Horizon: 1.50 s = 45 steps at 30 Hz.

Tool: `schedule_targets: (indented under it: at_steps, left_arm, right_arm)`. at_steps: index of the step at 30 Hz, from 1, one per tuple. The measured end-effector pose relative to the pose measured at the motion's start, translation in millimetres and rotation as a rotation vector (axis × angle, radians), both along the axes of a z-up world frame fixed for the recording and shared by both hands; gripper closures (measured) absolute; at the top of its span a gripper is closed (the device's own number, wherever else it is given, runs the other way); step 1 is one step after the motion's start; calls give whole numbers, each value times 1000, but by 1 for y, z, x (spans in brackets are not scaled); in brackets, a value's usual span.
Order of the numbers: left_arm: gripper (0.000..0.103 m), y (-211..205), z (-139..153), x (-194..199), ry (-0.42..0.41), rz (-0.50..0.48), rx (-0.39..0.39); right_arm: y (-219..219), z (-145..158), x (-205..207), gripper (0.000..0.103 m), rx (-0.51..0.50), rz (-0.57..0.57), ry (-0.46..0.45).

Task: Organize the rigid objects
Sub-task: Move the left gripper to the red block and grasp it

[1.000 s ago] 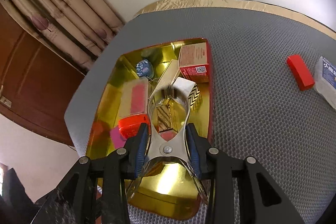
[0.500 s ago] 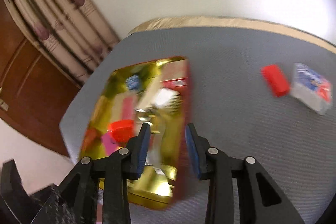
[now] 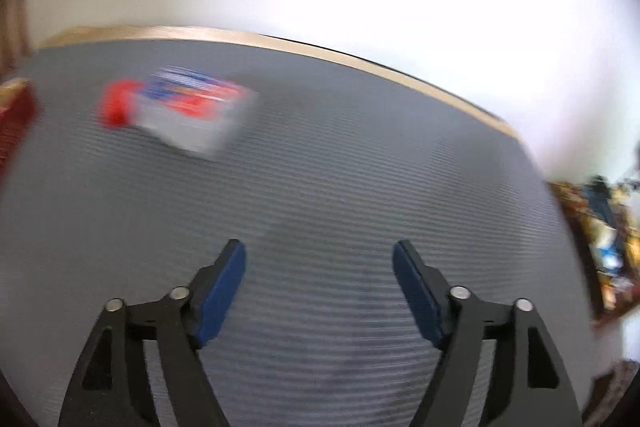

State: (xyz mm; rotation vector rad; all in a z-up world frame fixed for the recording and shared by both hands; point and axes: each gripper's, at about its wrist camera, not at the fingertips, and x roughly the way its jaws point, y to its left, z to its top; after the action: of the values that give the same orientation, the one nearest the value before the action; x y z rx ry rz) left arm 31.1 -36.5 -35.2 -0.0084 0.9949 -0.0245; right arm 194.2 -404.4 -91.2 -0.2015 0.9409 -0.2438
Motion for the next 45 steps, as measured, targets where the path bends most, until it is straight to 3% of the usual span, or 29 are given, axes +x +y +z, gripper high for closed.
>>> schedule_targets:
  at_steps: [2, 5, 9, 14, 21, 28, 36, 40, 45]
  left_arm:
    - [60, -7, 8, -1, -16, -32, -7]
    - [52, -25, 21, 8, -19, -110, -25]
    - [50, -57, 42, 40, -8, -190, -50]
    - [50, -90, 52, 106, 59, -167, -144]
    - [50, -145, 33, 211, 146, -68, -186]
    - [50, -183, -5, 274, 242, -14, -172]
    - [50, -186, -38, 306, 327, 74, -191]
    - [50, -190, -42, 312, 334, 70, -228]
    - [50, -202, -49, 316, 353, 48, -200]
  right_arm:
    - [-26, -4, -2, 22, 6, -51, -2]
    - [-57, -2, -5, 11, 142, -126, -25]
    - [-65, -3, -3, 10, 208, -108, -22]
    - [-66, -1, -9, 5, 231, -72, -44]
    - [-64, -5, -6, 5, 263, -32, -28]
    - [-61, -1, -15, 5, 309, -8, -48]
    - [-65, 0, -20, 5, 333, 12, -59]
    - [-65, 1, -19, 5, 338, 15, -60]
    - [-66, 4, -19, 5, 341, 18, -61]
